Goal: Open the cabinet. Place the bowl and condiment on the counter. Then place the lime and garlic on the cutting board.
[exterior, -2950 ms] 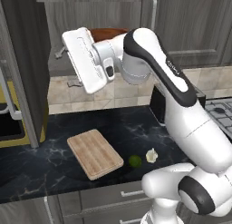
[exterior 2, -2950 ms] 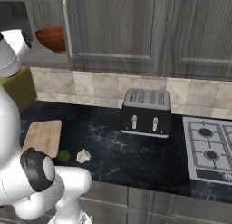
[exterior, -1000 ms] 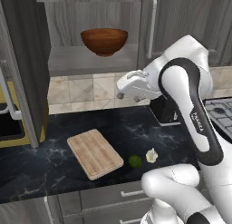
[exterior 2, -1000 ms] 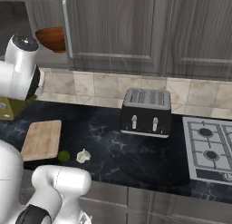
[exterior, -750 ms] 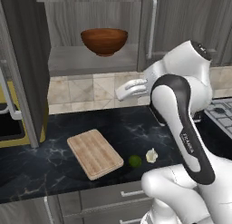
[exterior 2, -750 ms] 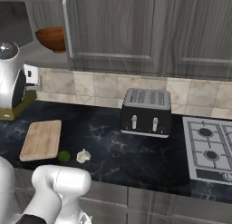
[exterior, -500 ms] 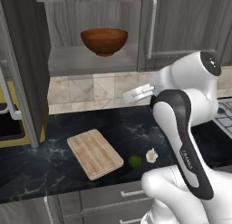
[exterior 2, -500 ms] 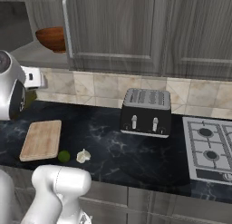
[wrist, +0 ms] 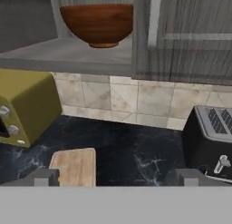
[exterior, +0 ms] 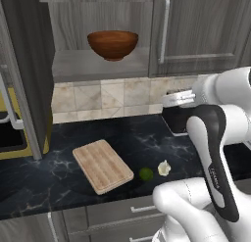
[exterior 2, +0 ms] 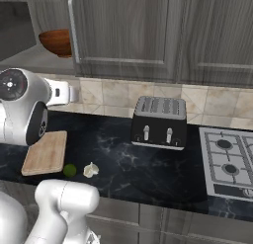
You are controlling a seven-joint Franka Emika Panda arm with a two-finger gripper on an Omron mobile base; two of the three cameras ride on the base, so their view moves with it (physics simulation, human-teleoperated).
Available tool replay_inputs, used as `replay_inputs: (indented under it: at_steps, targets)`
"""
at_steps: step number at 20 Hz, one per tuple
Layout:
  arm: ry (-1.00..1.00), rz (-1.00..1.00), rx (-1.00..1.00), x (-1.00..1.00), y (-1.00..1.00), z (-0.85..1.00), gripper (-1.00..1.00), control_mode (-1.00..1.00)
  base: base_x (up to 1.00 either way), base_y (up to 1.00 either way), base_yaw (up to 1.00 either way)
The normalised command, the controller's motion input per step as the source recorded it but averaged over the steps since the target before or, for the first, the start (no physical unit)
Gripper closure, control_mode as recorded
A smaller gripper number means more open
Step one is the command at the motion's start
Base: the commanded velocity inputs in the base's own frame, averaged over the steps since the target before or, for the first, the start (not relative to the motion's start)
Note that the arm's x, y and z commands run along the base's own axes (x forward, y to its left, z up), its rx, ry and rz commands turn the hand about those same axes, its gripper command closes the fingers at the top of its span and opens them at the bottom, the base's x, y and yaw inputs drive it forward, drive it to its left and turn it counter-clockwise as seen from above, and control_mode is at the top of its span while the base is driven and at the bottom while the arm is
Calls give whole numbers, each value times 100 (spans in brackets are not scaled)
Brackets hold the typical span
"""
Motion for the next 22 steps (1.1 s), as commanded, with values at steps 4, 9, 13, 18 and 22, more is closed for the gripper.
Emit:
replay_inputs:
  at_steps: [4,9,13,18,22]
  targets:
    - [0,-21,1,7,-44,21,-100,-100,0,0,0]
    - [0,-21,0,11,-32,24,-100,-100,0,0,0]
    - [0,-9,0,7,-9,26,-100,-100,0,0,0]
    - [7,3,0,0,1,30,-100,-100,0,0,0]
    - [22,12,-6,0,9,12,-100,-100,0,0,0]
